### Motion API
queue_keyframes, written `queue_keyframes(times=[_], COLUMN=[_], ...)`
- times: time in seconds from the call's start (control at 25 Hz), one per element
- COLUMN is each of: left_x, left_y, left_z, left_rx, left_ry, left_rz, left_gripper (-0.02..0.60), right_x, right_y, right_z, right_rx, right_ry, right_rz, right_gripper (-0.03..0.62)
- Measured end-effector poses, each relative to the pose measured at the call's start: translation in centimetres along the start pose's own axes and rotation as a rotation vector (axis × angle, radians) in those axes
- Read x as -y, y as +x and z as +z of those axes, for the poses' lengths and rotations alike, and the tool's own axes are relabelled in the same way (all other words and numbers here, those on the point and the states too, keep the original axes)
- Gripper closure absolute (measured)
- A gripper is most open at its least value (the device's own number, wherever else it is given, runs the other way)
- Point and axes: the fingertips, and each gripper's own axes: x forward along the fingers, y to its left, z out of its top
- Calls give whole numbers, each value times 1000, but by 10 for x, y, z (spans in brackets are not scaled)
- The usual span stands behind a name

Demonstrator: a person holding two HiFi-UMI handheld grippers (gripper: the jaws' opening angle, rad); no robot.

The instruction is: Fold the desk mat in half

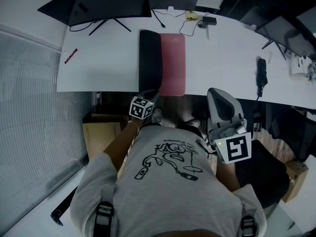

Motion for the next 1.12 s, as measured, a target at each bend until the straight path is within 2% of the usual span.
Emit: queue_keyframes(times=[1.12], left_x=[24], left_y=[16], left_z=[7], left_rx=[-7], left_ry=[20], left_rz=[-11], left_gripper=[550], right_x=[20], right_y=[-24], right_z=[-4], right_rx=[7], right_ry=[0], right_rz=[-14], right_gripper=[585])
